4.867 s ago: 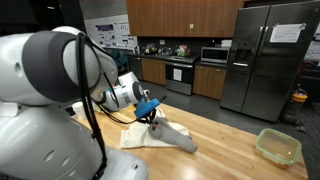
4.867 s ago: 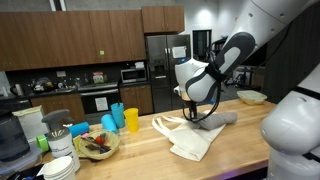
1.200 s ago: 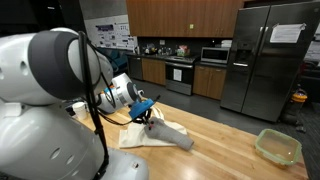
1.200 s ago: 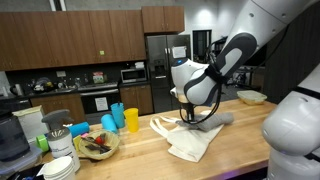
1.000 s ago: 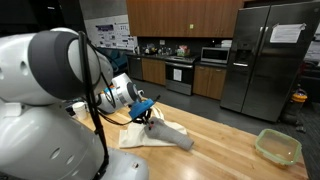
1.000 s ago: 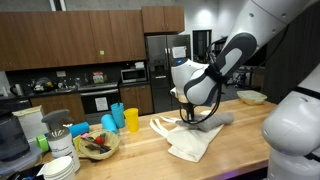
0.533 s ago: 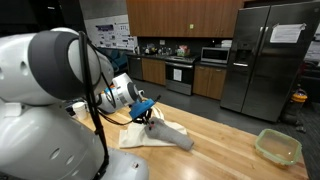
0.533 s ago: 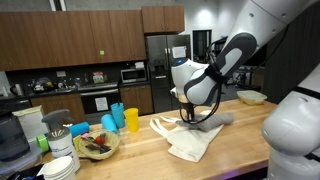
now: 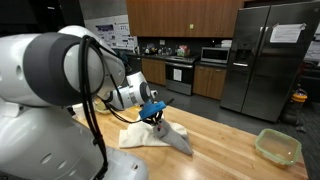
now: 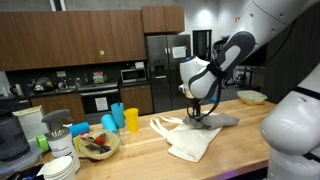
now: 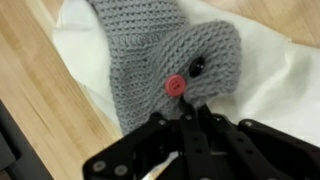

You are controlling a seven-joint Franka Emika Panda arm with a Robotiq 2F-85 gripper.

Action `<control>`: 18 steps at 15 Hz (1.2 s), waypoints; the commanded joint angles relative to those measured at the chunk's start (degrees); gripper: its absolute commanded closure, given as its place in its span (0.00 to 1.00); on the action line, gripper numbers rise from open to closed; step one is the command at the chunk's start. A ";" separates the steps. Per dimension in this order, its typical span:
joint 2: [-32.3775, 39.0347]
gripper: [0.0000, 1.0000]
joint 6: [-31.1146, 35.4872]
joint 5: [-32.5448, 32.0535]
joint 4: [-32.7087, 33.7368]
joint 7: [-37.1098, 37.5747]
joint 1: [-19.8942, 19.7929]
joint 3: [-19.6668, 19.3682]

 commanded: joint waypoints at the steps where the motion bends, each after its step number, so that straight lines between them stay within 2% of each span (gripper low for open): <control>1: -0.35 0.99 0.71 2.40 0.06 -3.17 -2.55 -5.55; 7: -2.35 0.99 -0.42 9.40 0.69 -12.65 -8.21 -18.12; 8: -3.27 0.99 0.20 9.98 -0.72 -14.12 -9.69 -20.16; 13: -1.59 0.99 0.10 13.21 0.70 -22.42 -16.23 -29.82; 18: -0.94 0.99 0.49 15.73 0.67 -29.79 -23.56 -37.77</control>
